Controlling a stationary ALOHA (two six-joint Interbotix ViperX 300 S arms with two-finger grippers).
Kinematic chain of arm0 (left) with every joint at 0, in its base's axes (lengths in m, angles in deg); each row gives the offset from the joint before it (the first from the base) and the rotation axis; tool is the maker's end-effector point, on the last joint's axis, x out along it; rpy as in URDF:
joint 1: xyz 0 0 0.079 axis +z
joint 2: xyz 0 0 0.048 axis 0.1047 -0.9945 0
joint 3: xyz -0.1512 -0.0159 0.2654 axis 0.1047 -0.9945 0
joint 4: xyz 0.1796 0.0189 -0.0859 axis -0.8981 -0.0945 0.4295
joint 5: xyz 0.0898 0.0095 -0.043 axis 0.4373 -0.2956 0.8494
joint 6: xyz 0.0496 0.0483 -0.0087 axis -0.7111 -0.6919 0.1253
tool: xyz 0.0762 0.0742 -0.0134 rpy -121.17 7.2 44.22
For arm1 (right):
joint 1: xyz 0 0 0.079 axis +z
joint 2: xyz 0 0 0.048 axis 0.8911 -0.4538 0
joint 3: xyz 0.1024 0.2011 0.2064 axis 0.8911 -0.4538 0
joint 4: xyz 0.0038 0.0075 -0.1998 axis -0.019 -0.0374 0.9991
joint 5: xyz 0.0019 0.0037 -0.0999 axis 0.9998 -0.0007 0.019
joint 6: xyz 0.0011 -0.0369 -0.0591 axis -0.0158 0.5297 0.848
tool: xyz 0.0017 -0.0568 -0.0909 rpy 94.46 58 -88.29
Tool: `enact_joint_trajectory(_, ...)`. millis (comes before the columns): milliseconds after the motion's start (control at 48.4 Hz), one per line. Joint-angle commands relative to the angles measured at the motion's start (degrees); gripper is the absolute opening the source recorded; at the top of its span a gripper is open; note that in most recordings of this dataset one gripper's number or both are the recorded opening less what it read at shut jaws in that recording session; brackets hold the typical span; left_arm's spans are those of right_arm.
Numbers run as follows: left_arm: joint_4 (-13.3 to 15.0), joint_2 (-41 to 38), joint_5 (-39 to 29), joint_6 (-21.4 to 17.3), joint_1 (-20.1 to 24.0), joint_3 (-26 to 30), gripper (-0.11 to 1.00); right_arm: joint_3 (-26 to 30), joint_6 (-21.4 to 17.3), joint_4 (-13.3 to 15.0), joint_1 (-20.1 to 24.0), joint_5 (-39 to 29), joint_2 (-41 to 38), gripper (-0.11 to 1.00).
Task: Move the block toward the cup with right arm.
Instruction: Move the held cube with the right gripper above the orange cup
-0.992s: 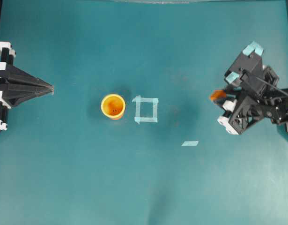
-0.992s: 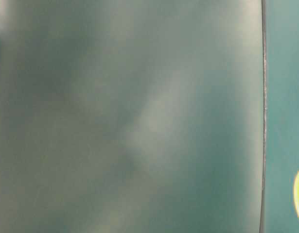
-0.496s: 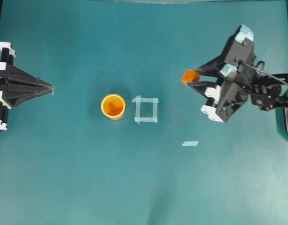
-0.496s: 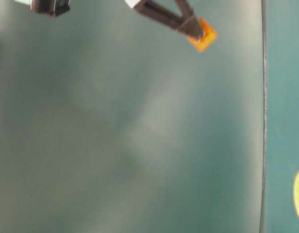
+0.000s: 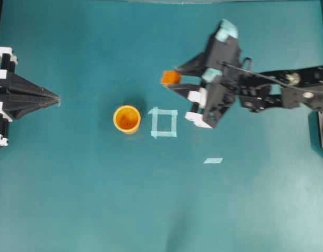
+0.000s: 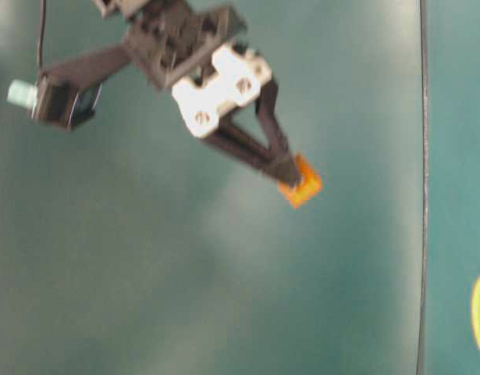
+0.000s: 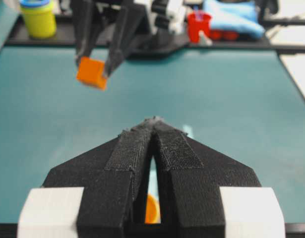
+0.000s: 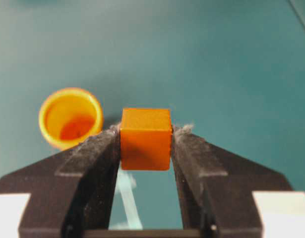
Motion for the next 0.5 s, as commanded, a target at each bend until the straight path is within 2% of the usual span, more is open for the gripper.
enact_joint_trajectory(0,-0.2,-0.4,0.3,0.1,-0.1,1.7,0.00,4.1,0.0,1.4,-0.3,1.2,-1.1,0.40)
enact_joint_trajectory(227,-0.2,-0.4,0.3,0.1,-0.1,1.7,0.00,9.4,0.0,2.7,-0.4,5.1,-5.0,0.40)
enact_joint_trajectory(475,-0.1,-0.4,0.3,0.1,-0.1,1.7,0.00,11.3,0.0,2.8,-0.4,7.3,-6.8,0.40)
